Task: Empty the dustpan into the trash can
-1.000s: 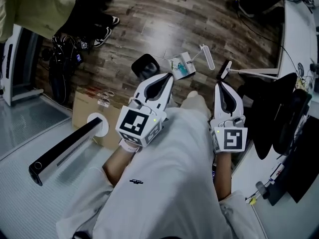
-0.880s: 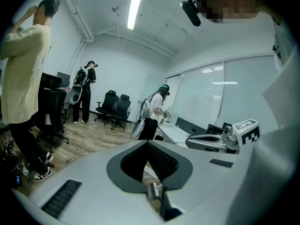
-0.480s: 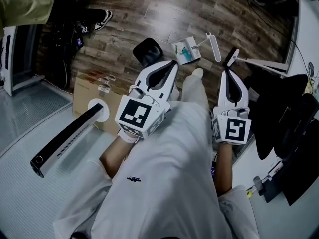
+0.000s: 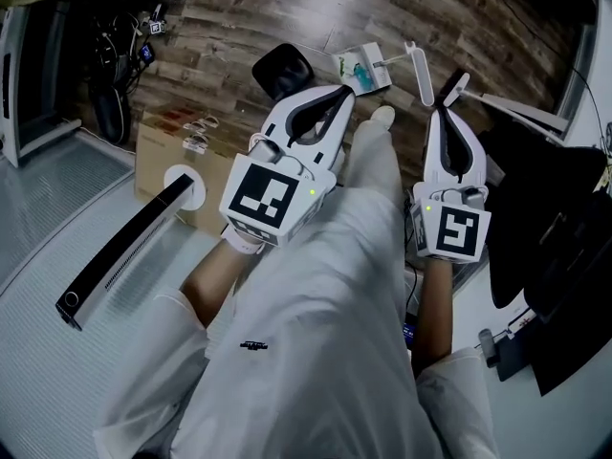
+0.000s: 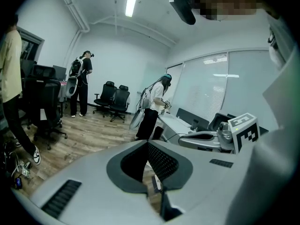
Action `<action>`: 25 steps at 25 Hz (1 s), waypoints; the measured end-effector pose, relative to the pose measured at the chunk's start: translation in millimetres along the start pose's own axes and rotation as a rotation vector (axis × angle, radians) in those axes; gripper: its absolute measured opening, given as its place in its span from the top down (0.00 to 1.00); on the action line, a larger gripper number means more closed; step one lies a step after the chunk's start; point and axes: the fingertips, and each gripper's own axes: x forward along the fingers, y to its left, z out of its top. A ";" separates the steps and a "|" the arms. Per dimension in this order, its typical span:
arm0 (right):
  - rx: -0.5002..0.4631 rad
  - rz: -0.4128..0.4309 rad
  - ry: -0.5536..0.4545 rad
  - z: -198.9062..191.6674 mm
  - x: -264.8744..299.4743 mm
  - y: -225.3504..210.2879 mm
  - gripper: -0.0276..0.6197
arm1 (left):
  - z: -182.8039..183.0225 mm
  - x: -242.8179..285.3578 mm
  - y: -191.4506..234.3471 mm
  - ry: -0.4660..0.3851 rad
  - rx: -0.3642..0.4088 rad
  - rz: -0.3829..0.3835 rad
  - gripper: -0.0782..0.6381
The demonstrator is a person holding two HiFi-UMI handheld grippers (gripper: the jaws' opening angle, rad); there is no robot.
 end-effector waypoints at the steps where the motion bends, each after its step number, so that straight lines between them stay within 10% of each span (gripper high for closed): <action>1: 0.002 0.003 0.007 -3.1 4.7 -1.1 0.94 | -1.6 3.8 1.7 0.003 -0.001 -0.001 0.88; 25: 0.054 0.080 0.215 -89.6 98.7 -24.0 0.67 | -63.0 75.7 39.1 0.115 -0.011 0.045 0.88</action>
